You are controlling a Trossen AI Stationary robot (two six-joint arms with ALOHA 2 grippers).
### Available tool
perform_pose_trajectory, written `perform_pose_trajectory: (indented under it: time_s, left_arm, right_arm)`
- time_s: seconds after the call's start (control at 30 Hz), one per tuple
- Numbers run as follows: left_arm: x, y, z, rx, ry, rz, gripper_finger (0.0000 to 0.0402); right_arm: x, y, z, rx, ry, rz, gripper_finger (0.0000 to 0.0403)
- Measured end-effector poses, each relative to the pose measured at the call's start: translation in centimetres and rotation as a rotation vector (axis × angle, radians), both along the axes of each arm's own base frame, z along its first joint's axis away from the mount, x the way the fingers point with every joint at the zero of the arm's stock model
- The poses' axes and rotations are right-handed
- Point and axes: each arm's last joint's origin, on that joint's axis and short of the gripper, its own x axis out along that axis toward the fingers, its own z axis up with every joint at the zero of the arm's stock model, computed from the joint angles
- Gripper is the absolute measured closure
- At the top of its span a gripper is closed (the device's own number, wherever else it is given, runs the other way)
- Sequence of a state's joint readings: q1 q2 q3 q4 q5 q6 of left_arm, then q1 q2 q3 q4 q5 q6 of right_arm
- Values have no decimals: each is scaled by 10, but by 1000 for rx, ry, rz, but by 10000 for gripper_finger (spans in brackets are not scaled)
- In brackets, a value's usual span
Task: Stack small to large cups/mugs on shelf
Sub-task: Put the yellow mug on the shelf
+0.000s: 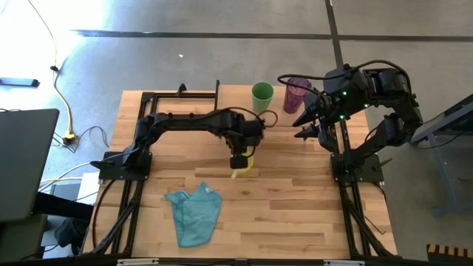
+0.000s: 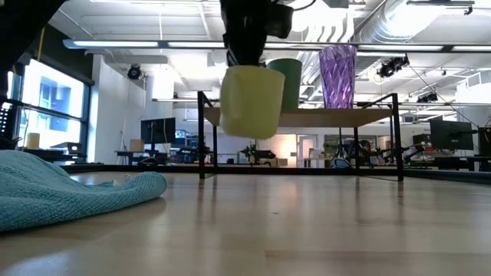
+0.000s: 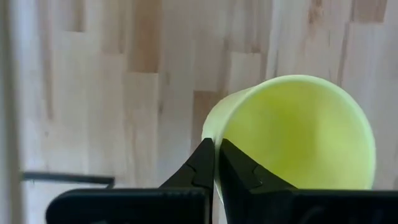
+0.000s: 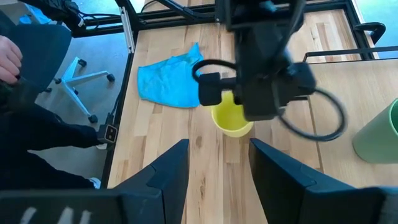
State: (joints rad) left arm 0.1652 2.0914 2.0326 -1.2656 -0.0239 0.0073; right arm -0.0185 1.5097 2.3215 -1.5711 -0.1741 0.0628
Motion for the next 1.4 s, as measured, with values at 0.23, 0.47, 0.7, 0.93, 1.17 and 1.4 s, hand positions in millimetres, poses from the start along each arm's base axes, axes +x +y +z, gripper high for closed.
perform_pose_trajectory:
  time_s: [0.23, 0.47, 0.7, 0.93, 1.17, 1.4]
  left_arm:
    - [-6, 15, 39, -13, -73, 72, 401]
    - [-22, 35, 79, 2, -136, 131, 401]
    - [-43, 66, 88, 41, -120, 218, 401]
    - [-55, 96, 91, 61, -140, 278, 401]
    - [-70, 127, 91, 78, -141, 330, 401]
    - [-85, 158, 92, 83, -182, 411, 401]
  right_arm:
    - [0, 0, 0, 0, 0, 0, 247]
    - [0, 6, 0, -31, -9, 58, 247]
    - [-8, 16, 8, -103, -97, 115, 247]
    - [-27, 21, 18, -138, -176, 85, 247]
    - [-33, 25, 20, -146, -188, 71, 247]
    - [-33, 26, 20, -151, -187, 76, 247]
